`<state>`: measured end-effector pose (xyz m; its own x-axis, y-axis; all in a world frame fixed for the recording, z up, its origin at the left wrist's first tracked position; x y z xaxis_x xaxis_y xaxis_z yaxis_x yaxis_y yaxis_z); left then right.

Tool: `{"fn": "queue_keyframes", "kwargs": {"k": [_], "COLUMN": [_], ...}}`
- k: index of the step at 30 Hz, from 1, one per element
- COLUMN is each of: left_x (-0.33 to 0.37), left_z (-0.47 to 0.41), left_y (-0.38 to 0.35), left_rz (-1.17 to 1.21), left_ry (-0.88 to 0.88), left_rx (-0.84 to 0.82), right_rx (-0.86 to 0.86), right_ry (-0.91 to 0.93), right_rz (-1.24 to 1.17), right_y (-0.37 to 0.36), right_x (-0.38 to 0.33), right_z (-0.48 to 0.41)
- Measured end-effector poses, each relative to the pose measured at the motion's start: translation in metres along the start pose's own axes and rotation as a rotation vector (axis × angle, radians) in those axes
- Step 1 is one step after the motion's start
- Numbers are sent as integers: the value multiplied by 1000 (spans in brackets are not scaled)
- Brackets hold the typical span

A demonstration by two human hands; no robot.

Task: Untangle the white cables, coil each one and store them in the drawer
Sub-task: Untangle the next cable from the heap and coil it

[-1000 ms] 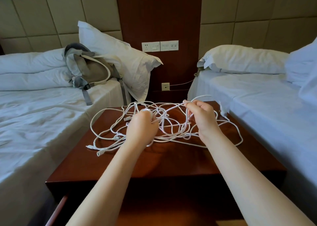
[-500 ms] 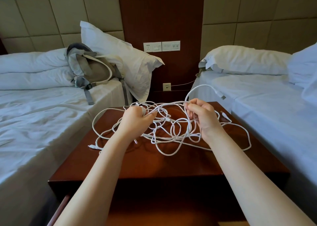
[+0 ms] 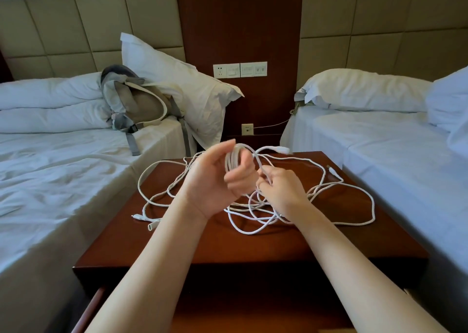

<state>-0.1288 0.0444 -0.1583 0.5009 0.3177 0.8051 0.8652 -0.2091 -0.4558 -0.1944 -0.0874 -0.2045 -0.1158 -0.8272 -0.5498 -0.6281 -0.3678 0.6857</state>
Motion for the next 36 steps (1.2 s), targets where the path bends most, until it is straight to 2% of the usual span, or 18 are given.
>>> {"fn": "queue_keyframes", "kwargs": {"k": [2, 6, 8, 13, 16, 18, 19, 21, 23, 25, 27, 29, 33, 36], "left_x": [7, 20, 27, 31, 24, 14, 10, 4, -2, -7, -8, -8, -6, -1], "left_z": [0, 4, 8, 14, 15, 16, 16, 14, 10, 7, 7, 6, 6, 8], "left_y": [-3, 0, 8, 19, 23, 27, 28, 26, 27, 25, 22, 18, 12, 10], "left_rz": [140, 206, 169, -63, -443, -925, -1154, -1454, -1704, -1849, -1775, -1592, -1035, -765], "left_ry": [-128, -476, -597, -795, -668, -492, -427, -339, -227, -48, 82, 152, 306, 253], "left_rx": [18, 438, 609, 936, 1083, 1240, 1265, 1220, 1095, 1006, 974, 961, 831, 756], "right_rx": [10, -5, -17, 164, 218, 238, 260, 345, 433, 475, 481, 480, 462, 457], "right_ry": [98, 225, 195, 161, 169, 207, 245, 329, 366, 369, 364, 368, 408, 429], "right_rz": [100, 170, 178, 151, 85, -11, -40, -8, 73, 151, 191, 212, 197, 142], "right_y": [-4, -10, -11, -7, -8, -8, -8, -7, -7, -6, -6, -6, -4, -6], "right_x": [-3, -6, -4, 1, 5, 5, 3, -1, -3, -2, 0, 0, 0, 3], "right_z": [1, 3, 1, -3, -5, -5, -5, -4, -4, -5, -5, -5, -5, -7]}}
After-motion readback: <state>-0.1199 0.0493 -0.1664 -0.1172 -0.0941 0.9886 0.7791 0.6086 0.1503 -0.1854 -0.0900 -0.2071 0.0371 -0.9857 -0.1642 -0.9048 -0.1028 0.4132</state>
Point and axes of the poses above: each hand's wrist, its own z-axis away from the middle knuckle, its own y-axis out of the back of the hand, x = y × z, the point moved 1 cm from there along -z, towards the middle knuckle, and after that the axes turned 1 degree about y, right-handed, at the moved point
